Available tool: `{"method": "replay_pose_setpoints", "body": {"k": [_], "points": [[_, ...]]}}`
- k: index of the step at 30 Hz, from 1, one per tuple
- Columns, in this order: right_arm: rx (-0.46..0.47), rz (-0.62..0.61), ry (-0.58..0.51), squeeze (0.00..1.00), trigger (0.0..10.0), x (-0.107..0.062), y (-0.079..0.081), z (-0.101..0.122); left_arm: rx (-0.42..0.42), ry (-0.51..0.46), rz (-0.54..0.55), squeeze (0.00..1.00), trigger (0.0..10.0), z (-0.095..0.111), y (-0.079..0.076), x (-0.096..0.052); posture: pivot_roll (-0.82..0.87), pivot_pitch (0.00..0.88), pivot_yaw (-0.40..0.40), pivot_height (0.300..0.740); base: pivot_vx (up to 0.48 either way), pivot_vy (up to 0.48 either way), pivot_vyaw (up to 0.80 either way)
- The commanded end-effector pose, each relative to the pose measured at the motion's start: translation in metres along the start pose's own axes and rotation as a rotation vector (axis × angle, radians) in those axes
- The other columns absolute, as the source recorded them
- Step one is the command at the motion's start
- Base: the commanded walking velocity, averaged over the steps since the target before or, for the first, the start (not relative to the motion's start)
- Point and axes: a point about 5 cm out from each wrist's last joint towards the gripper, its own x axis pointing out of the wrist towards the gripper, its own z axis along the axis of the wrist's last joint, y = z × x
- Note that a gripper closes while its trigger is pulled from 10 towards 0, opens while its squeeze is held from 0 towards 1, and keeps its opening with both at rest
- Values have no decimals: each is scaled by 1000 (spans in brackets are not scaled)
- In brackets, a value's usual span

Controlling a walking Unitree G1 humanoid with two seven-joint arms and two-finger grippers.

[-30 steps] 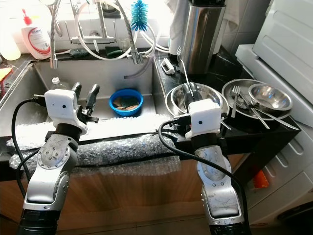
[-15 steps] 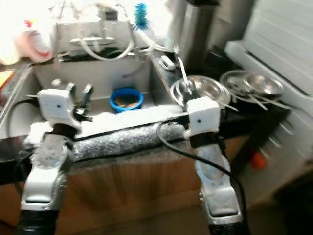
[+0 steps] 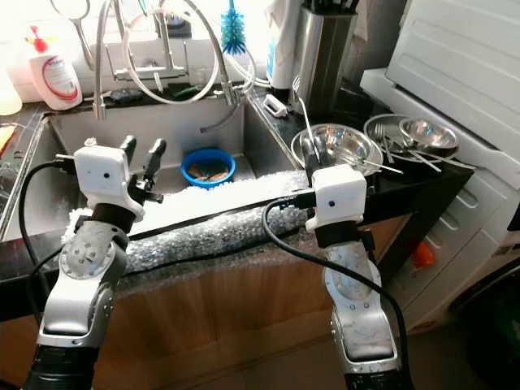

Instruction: Kitchen organization

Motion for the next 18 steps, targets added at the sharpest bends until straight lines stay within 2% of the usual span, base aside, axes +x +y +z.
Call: {"method": "replay_pose_setpoints", "body": {"k": [1,4,6,8,13,18], "points": [[-11,-12,-17,0,10000,2,-4,3,-18,-13,-12,0,10000,3,-3,1,-60,0,-21,740,0,0,0],[-11,-12,-18,0,10000,2,-4,3,-18,-13,-13,0,10000,3,-3,1,-60,0,-21,740,0,0,0],[-16,-14,-13,0,10000,1,-4,2,-36,22,-32,0,10000,-5,-11,-5,-62,0,-22,740,0,0,0],[-18,-19,-7,0,10000,-1,-5,1,-43,40,-30,0,10000,-12,-14,-9,-63,0,-22,740,0,0,0],[-31,-18,0,0,10000,-4,-7,-1,-30,54,-3,0,10000,-17,-4,-11,-61,0,-22,740,0,0,0],[-47,-21,6,0,10000,-8,-13,-2,13,46,34,0,10000,-15,15,-13,-65,0,-20,740,0,0,0]]}}
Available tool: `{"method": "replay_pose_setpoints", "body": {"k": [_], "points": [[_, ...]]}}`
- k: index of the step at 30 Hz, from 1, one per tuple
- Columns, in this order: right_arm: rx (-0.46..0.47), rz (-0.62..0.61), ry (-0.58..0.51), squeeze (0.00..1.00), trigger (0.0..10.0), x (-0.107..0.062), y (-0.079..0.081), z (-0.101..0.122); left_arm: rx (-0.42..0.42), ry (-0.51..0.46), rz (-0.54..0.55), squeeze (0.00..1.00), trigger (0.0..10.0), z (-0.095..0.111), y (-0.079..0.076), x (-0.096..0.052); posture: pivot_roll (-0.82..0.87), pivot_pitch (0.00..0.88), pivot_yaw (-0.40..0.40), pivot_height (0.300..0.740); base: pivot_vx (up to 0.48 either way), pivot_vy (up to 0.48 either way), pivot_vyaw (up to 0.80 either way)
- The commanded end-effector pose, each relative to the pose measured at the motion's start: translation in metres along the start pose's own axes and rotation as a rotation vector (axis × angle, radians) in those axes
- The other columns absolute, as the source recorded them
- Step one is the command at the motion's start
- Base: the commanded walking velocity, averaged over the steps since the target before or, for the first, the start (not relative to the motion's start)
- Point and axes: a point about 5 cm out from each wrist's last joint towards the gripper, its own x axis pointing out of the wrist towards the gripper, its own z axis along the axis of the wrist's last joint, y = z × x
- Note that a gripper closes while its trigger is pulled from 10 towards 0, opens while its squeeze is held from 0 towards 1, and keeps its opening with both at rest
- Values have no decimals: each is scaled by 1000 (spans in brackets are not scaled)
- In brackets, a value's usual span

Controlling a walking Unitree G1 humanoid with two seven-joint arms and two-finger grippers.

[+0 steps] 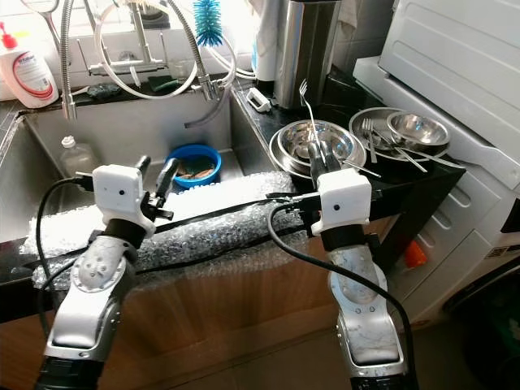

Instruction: Kitchen organization

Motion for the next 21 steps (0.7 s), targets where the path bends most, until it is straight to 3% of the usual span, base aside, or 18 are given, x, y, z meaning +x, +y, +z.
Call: {"method": "replay_pose_setpoints", "body": {"k": [1,10,13,16,21], "points": [[-16,-12,-21,0,10000,-2,-6,4,3,-30,35,0,10000,6,12,0,-63,0,-19,740,0,0,0],[-45,-9,-2,0,10000,-11,-15,3,73,0,64,0,10000,1,46,-11,-68,0,-17,740,0,0,0],[-50,-15,8,0,10000,-12,-17,0,7,5,68,0,10000,2,40,-12,-64,0,-18,740,0,0,0],[-52,-1,20,0,10000,-16,-14,0,16,26,5,0,10000,-3,31,-20,-70,0,-22,740,0,0,0],[-82,36,38,0,10000,-26,-21,-1,58,15,-54,0,10000,5,42,-24,-70,0,-20,740,0,0,0]]}}
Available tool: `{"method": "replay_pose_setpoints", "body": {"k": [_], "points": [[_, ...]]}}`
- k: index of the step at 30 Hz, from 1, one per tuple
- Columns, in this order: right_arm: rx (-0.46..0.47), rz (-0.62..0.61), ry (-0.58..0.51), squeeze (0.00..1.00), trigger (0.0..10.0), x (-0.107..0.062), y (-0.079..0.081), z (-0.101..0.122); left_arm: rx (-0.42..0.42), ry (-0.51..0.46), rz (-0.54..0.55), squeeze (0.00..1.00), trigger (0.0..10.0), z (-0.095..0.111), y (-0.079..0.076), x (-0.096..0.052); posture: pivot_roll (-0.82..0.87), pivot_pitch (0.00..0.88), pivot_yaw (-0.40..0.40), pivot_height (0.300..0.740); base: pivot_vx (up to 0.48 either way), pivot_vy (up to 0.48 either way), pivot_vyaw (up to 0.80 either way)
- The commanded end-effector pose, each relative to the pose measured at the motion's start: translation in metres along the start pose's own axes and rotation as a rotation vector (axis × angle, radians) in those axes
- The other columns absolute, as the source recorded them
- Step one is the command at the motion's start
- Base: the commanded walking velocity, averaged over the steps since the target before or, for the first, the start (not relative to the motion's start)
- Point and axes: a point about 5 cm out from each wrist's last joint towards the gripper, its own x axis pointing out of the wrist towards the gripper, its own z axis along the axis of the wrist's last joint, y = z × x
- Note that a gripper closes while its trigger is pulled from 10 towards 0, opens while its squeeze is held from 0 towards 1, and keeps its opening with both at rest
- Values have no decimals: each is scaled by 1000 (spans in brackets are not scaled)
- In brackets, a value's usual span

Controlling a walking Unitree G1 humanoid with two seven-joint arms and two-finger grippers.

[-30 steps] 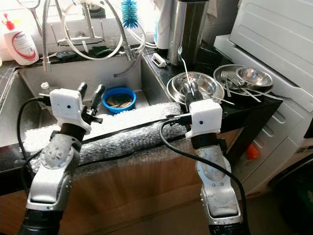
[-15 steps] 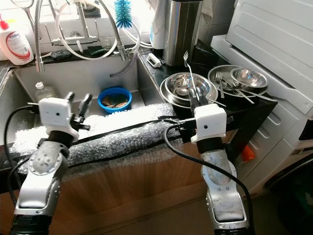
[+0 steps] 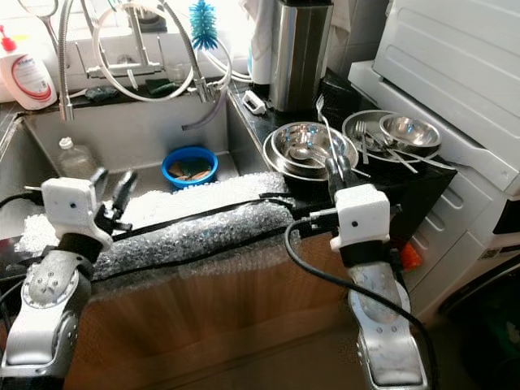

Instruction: Kitchen organization

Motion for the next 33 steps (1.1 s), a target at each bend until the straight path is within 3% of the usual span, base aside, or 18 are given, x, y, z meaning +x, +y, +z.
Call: {"method": "replay_pose_setpoints", "body": {"k": [1,5,17,33], "points": [[-5,-1,-22,0,10000,0,-3,6,4,-35,-8,0,10000,10,2,1,-70,0,-20,740,0,0,0],[-8,-2,-24,0,10000,0,-5,8,25,-48,6,0,10000,14,10,3,-68,0,-22,740,0,0,0],[5,1,-38,0,10000,7,1,11,18,-44,10,0,10000,12,2,6,-59,0,-31,740,0,0,0],[5,-9,-43,0,10000,13,0,12,-3,-58,-1,0,10000,13,-8,13,-62,0,-31,740,317,0,0]]}}
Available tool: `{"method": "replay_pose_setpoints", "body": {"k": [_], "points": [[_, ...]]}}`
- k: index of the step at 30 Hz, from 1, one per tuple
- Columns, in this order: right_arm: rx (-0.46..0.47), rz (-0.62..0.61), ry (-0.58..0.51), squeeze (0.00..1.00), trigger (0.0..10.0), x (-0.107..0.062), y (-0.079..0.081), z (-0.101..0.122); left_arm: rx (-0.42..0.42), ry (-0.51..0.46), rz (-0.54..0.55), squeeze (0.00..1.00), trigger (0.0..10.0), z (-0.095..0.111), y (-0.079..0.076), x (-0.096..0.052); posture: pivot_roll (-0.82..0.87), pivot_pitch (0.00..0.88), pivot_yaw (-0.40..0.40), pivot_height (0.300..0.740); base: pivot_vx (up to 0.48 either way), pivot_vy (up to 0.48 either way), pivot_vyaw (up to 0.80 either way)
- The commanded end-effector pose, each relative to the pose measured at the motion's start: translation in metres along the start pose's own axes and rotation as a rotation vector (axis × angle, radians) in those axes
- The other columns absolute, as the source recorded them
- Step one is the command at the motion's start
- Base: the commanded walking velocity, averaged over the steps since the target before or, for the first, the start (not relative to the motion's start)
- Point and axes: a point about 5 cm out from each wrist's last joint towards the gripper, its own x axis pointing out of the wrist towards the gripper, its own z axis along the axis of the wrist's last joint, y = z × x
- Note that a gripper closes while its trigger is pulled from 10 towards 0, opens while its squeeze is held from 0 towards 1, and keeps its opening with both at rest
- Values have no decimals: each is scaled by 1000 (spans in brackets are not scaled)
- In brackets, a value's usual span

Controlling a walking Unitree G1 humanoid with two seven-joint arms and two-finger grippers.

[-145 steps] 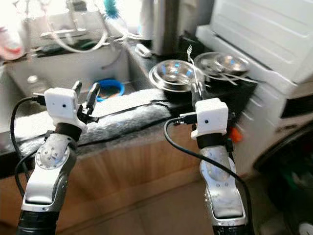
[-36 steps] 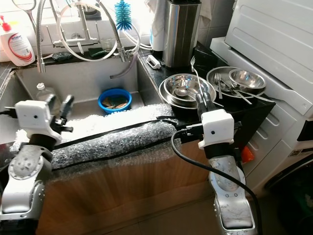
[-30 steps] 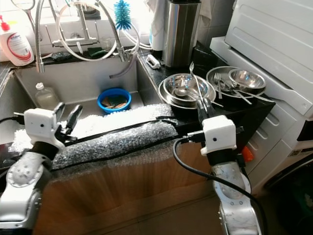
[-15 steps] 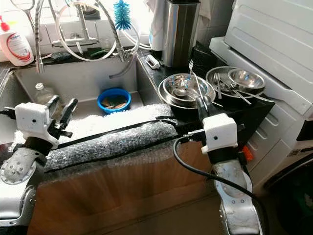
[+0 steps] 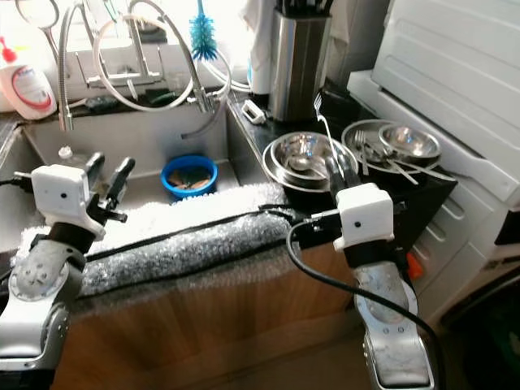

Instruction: Kitchen organization

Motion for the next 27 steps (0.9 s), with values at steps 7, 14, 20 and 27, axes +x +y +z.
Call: {"method": "replay_pose_setpoints", "body": {"k": [7,14,20,27], "points": [[2,3,-12,0,10000,6,2,3,14,-1,-2,0,10000,0,-1,4,-61,0,-33,740,245,0,0],[5,3,-16,0,10000,8,2,4,6,-3,-10,0,10000,0,-2,5,-63,0,-33,740,0,0,0],[12,6,-19,0,10000,9,4,4,6,-4,-13,0,10000,-1,-2,7,-63,0,-34,740,0,0,0],[37,31,-29,0,10000,13,12,7,-54,10,-23,0,10000,-1,-5,9,-62,0,-34,740,0,0,0]]}}
